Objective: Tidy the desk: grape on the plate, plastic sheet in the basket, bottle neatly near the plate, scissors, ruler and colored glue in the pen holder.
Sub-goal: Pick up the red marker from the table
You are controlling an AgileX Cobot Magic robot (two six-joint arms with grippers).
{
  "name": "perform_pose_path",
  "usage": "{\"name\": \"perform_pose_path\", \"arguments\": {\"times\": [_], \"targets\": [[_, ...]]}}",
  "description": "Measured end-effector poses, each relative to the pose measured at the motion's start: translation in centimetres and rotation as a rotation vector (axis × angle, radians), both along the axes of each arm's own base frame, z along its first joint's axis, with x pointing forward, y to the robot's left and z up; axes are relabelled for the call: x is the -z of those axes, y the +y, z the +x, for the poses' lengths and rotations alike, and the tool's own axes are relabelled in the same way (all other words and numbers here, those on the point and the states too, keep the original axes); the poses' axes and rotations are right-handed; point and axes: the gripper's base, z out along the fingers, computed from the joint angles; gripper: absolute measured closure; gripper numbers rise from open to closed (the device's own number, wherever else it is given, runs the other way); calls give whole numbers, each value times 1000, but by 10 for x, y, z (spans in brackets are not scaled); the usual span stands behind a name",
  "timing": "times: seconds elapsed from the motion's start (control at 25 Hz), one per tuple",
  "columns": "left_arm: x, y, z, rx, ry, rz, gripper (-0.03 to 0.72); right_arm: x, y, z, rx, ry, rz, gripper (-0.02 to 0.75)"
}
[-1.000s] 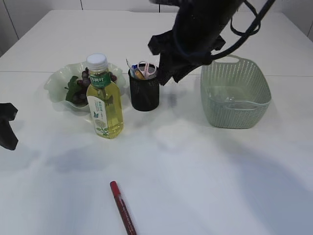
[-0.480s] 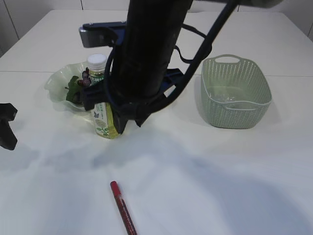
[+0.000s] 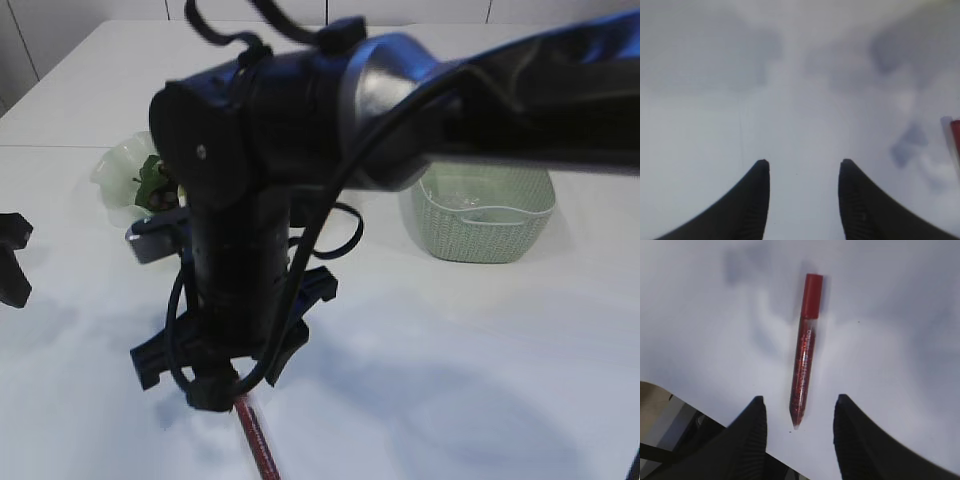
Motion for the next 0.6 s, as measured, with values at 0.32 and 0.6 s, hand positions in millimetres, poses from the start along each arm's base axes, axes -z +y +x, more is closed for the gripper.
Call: {"name": "perform_pose_path", "arguments": {"times": [0.32,0.6], "targets": [[0,1,0,4,0,7,356,58,16,-1,35,89,-58,377],[0,1,0,4,0,7,358,70,21,4,74,64,-33,374]]}}
